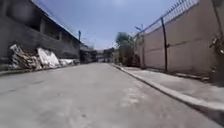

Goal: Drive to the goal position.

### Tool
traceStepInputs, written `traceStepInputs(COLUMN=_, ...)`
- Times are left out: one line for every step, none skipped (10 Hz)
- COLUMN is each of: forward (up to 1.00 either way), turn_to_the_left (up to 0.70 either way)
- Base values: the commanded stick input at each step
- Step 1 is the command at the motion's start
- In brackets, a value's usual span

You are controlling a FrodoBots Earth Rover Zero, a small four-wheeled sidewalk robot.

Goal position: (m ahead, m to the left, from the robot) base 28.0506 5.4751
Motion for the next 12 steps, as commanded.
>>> traceStepInputs(forward=1.0, turn_to_the_left=0.03)
traceStepInputs(forward=1.0, turn_to_the_left=0.03)
traceStepInputs(forward=1.0, turn_to_the_left=0.03)
traceStepInputs(forward=1.0, turn_to_the_left=0.03)
traceStepInputs(forward=1.0, turn_to_the_left=0.03)
traceStepInputs(forward=1.0, turn_to_the_left=0.03)
traceStepInputs(forward=1.0, turn_to_the_left=0.03)
traceStepInputs(forward=1.0, turn_to_the_left=0.03)
traceStepInputs(forward=1.0, turn_to_the_left=0.03)
traceStepInputs(forward=1.0, turn_to_the_left=0.03)
traceStepInputs(forward=1.0, turn_to_the_left=0.03)
traceStepInputs(forward=1.0, turn_to_the_left=0.27)
